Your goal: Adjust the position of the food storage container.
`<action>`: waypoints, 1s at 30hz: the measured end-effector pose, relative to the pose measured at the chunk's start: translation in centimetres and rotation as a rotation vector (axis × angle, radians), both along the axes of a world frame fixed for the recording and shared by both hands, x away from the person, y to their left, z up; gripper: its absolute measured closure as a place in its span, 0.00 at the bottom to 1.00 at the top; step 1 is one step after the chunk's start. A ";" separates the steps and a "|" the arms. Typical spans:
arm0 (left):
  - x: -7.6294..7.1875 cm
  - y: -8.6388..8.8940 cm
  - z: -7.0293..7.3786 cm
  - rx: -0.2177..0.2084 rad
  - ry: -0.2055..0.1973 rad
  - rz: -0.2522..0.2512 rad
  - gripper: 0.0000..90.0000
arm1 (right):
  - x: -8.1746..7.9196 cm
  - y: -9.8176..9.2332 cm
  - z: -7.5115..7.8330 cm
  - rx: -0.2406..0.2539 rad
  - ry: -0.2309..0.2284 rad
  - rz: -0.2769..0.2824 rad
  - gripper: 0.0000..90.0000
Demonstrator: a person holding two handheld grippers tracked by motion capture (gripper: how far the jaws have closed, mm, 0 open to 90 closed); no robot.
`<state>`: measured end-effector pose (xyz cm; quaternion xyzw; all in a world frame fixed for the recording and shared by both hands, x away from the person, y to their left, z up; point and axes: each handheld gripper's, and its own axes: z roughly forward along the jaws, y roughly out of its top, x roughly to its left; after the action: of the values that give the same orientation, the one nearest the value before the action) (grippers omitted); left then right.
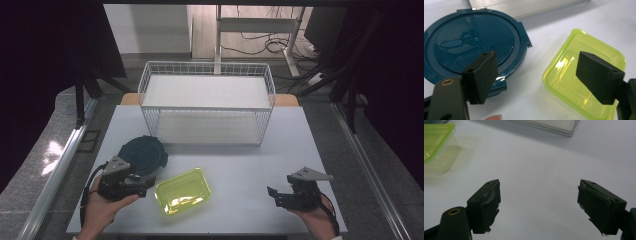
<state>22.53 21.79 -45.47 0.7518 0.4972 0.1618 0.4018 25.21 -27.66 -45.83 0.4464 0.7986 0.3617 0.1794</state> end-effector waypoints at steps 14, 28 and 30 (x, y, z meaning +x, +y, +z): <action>2.7 3.8 2.7 0.003 0.042 0.049 0.29 | 0.1 0.1 -0.1 -0.006 0.015 -0.008 0.21; 6.0 6.7 2.7 0.044 0.112 0.117 0.55 | 0.2 0.0 -0.4 -0.026 0.033 -0.018 0.21; 6.4 7.1 2.5 0.053 0.127 0.125 0.63 | 0.2 0.0 -0.4 -0.029 0.035 -0.019 0.21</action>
<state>28.96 28.94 -42.92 0.7383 0.5632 0.1517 0.3387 25.44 -27.71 -46.27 0.4577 0.8024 0.3405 0.1752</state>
